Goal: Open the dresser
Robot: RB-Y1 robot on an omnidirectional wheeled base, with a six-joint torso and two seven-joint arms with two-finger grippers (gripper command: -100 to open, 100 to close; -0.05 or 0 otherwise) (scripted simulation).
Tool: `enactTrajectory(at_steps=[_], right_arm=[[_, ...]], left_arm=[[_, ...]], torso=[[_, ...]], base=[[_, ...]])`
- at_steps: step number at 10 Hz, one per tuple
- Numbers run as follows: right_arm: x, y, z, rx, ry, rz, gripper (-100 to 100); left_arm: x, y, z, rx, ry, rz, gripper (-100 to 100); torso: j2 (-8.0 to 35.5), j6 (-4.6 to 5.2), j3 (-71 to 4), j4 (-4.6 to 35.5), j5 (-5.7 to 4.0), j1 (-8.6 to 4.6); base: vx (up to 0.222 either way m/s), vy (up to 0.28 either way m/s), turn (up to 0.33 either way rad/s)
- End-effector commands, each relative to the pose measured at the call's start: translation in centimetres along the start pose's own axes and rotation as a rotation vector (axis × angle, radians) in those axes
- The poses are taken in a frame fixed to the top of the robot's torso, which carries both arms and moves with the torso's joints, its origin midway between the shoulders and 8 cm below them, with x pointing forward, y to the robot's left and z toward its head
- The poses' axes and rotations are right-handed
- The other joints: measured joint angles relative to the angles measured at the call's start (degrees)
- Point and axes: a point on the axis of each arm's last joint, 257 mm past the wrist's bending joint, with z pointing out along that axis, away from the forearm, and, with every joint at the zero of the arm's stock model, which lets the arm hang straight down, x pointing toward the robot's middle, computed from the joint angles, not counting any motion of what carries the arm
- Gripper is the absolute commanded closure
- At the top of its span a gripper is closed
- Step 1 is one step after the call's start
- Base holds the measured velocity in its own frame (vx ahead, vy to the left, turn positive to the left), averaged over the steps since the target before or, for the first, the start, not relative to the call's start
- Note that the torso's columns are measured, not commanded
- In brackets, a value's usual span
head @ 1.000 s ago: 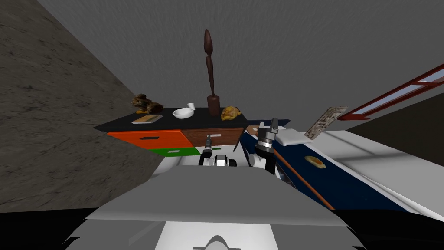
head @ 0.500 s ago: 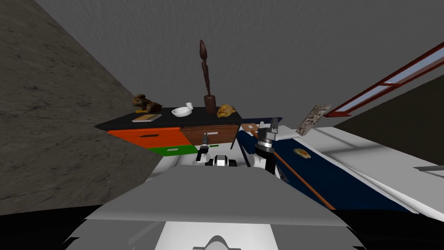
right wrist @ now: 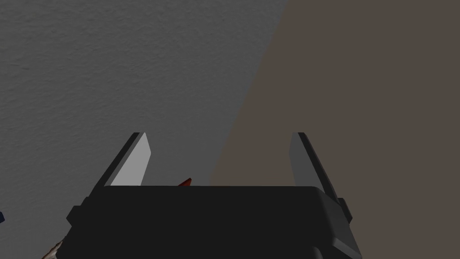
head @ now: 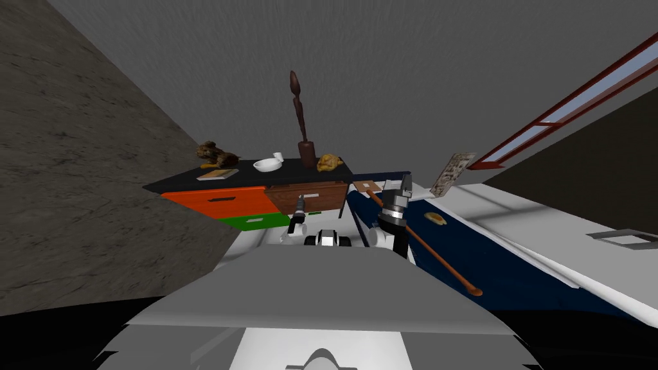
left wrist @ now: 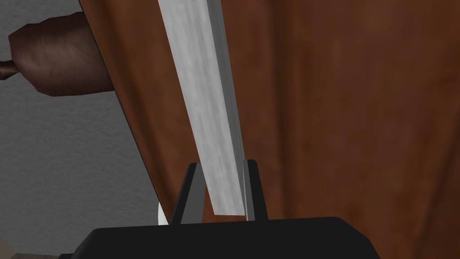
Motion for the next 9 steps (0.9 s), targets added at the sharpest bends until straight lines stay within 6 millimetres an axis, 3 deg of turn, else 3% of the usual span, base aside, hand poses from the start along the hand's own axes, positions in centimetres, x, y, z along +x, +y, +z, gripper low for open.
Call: enactTrajectory(at_steps=[1, 2, 3, 4, 9], right_arm=[[0.0, 0.0, 0.0, 0.0, 0.0, 0.0, 0], [0.0, 0.0, 0.0, 0.0, 0.0, 0.0, 0], [0.0, 0.0, 0.0, 0.0, 0.0, 0.0, 0], [0.0, 0.0, 0.0, 0.0, 0.0, 0.0, 0], [0.0, 0.0, 0.0, 0.0, 0.0, 0.0, 0]], left_arm=[[-1.9, 0.4, 1.7, -0.002, -0.007, 0.015, 100], [-2.4, 0.5, 1.7, -0.004, -0.018, 0.006, 100], [-2.5, 2.1, 1.1, -0.04, -0.017, 0.013, 100], [-4.2, 0.5, 3.5, 0.0, -0.024, 0.018, 100], [-5.0, 2.3, 2.8, -0.041, -0.038, 0.013, 100]], torso=[[-0.16, 0.05, -0.09, -0.1, 0.08, 0.11], [0.15, 0.05, 0.05, 0.08, -0.03, -0.08], [0.3, 0.03, 0.17, 0.17, -0.06, -0.13], [0.15, -0.02, 0.09, 0.04, 0.01, -0.02], [0.07, -0.1, 0.0, 0.13, -0.03, 0.1]], base=[[-0.099, -0.06, -0.155], [-0.116, -0.056, -0.054], [-0.055, -0.033, 0.013], [-0.115, -0.092, -0.1], [-0.035, -0.021, -0.015]])
